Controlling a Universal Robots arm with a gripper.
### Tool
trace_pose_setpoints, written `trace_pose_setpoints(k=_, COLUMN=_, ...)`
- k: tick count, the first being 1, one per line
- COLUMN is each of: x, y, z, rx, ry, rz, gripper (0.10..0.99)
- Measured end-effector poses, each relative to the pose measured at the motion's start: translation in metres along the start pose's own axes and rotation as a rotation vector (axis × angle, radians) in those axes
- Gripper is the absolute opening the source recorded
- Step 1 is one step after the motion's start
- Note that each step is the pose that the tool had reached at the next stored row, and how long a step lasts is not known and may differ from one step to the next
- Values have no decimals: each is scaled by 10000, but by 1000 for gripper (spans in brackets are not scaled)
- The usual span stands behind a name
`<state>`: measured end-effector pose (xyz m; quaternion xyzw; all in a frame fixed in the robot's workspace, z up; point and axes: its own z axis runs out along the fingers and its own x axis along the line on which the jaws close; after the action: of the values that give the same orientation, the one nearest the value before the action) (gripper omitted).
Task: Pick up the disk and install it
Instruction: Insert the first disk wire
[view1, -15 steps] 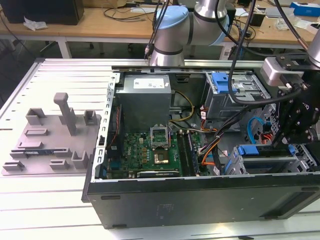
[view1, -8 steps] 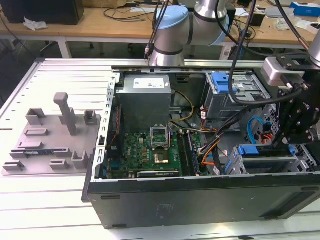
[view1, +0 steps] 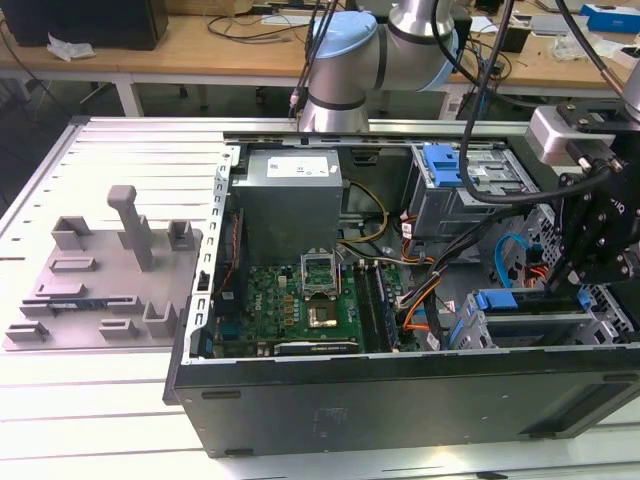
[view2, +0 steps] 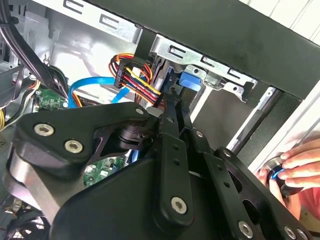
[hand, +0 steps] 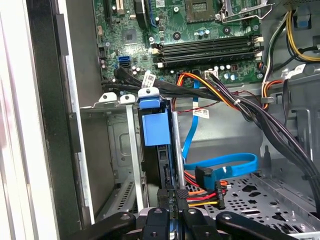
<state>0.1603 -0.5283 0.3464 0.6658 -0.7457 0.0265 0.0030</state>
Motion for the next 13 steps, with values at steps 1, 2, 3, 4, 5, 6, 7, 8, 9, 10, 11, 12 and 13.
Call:
trace_pose_setpoints(k=1, x=0, y=0, z=-4, rx=0, ry=0, rz=0, gripper=169)
trace_pose_setpoints(k=2, x=0, y=0, z=-9, rx=0, ry=-1, rz=0, gripper=169)
trace_pose_setpoints(k=3, x=0, y=-1, z=-10, rx=0, ry=-2, rz=0, gripper=169)
trace_pose_setpoints(k=4, x=0, y=0, z=-12, rx=0, ry=0, rz=0, gripper=169)
trace_pose_setpoints(k=5, x=0, y=0, z=-13, rx=0, ry=0, rz=0, gripper=169)
trace_pose_setpoints(k=6, x=0, y=0, z=-15, rx=0, ry=0, rz=0, gripper=169)
trace_pose_setpoints(k=7, x=1, y=-1, z=-17, rx=0, ry=0, rz=0, gripper=169)
trace_pose_setpoints(k=8, x=1, y=0, z=-18, rx=0, ry=-1, rz=-2, gripper=169)
trace_pose_setpoints(k=9, x=1, y=-1, z=-24, rx=0, ry=2, rz=-9, gripper=169)
trace_pose_setpoints(k=10, x=1, y=-1, z=-29, rx=0, ry=-1, rz=-20, gripper=169)
trace_pose_setpoints(k=11, x=1, y=-1, z=-30, rx=1, ry=-4, rz=-33, gripper=169)
trace_pose_setpoints(k=12, x=1, y=-1, z=-31, rx=4, ry=-4, rz=-104, gripper=169)
trace_pose_setpoints(k=13, x=3, y=6, z=-32, rx=26, ry=-10, rz=-302, gripper=169)
